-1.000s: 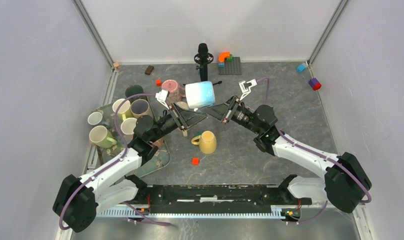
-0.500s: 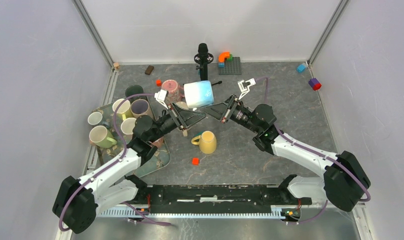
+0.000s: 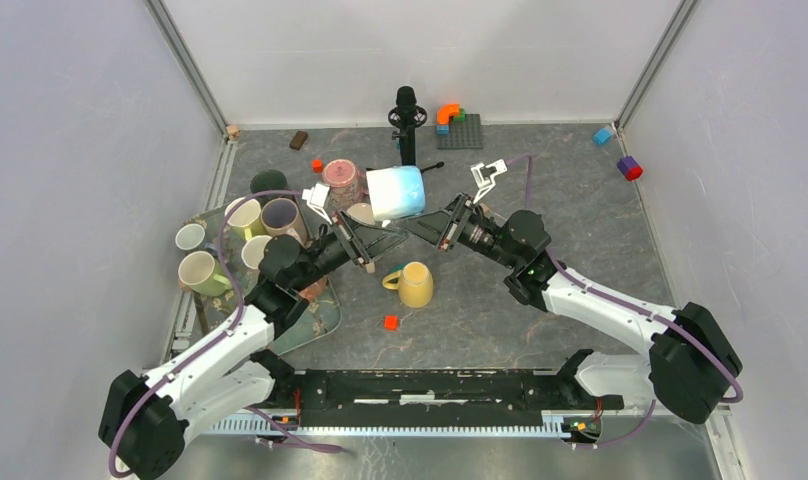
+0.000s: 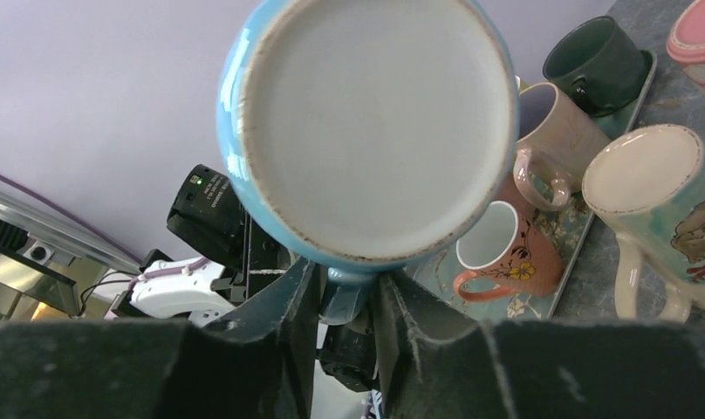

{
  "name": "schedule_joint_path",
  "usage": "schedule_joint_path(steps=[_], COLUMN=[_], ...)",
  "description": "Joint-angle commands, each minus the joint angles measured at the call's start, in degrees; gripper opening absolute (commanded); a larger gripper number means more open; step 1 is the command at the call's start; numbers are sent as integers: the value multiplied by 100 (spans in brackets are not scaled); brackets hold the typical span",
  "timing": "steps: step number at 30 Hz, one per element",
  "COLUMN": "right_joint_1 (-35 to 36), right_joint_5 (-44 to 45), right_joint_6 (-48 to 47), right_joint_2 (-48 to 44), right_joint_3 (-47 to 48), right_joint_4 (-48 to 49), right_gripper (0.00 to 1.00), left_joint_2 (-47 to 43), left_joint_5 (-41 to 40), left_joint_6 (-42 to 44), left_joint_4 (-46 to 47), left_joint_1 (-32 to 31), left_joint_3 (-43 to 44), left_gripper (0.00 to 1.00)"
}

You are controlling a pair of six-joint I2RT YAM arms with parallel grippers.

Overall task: Turn the mug right side up
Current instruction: Turn over the cup at the center of the board.

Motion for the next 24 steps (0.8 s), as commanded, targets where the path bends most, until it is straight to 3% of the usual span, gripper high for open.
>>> schedule_joint_path(steps=[1, 24], right_joint_1=[57, 51], right_joint_5=[-90, 245], right_joint_6=[-467, -1132], right_joint_2=[-123, 69], right_joint_3=[2, -8], right_joint_4=[106, -607], right_gripper=[35, 73], left_joint_2=[-208, -448], left_joint_5=[-329, -990], left_joint_6=[502, 1492], left_joint_4=[-36, -2317], left_joint_1=[4, 0], left_joint_3=[308, 984], left_gripper=[2, 2])
